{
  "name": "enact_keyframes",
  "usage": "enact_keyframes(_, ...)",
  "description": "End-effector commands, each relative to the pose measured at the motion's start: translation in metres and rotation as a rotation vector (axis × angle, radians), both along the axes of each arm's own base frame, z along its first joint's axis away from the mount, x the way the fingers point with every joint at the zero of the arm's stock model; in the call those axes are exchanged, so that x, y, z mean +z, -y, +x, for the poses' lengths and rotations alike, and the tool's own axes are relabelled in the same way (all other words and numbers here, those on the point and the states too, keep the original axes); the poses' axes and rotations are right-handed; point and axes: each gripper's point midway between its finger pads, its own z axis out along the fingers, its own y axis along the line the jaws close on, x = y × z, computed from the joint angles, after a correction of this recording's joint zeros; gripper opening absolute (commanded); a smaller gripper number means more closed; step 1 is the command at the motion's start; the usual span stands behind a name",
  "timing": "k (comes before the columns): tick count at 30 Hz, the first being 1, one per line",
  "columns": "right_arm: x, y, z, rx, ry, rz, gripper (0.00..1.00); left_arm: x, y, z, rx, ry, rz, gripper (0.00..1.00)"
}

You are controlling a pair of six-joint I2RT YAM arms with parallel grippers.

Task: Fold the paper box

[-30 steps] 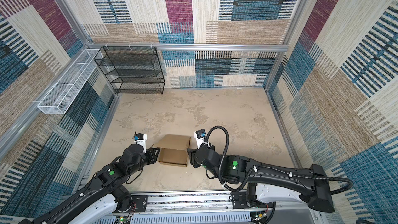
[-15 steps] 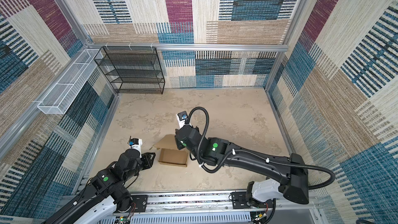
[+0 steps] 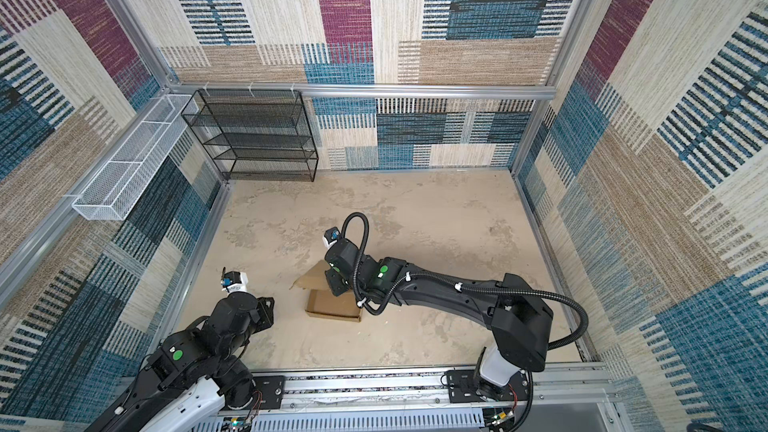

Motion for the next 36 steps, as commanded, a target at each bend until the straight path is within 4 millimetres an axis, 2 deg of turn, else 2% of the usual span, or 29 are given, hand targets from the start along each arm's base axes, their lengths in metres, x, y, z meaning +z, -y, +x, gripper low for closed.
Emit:
enact_keyframes(1, -0.004, -0.01, -0.012, 0.049, -0.047, 0.063, 0.13, 0.0, -0.016, -0.002, 0.026, -0.004, 0.094, 0.37)
enact_keyframes(8, -0.035, -0.005, -0.021, 0.063, -0.098, 0.041, 0.11, 0.001, -0.012, 0.002, 0.015, 0.008, 0.086, 0.38)
enact_keyframes(20, -0.084, 0.001, -0.023, 0.041, -0.147, -0.024, 0.11, 0.006, 0.02, 0.016, -0.122, 0.007, 0.073, 0.46)
enact_keyframes(26, -0.099, 0.006, -0.021, 0.023, -0.155, -0.058, 0.12, 0.002, 0.036, 0.022, -0.189, -0.013, 0.06, 0.51)
enact_keyframes(29, -0.094, 0.009, -0.016, -0.003, -0.127, -0.056, 0.13, -0.001, 0.045, 0.025, -0.231, -0.031, 0.061, 0.54)
enact_keyframes(31, -0.081, 0.009, -0.012, -0.011, -0.1, -0.035, 0.15, -0.002, 0.052, 0.027, -0.259, -0.045, 0.056, 0.57)
enact_keyframes(33, -0.066, 0.008, -0.009, -0.018, -0.074, -0.021, 0.16, -0.003, 0.057, 0.031, -0.284, -0.057, 0.053, 0.66)
enact_keyframes(36, -0.048, 0.008, -0.003, -0.023, -0.047, -0.016, 0.18, 0.001, 0.063, 0.037, -0.315, -0.061, 0.055, 0.67)
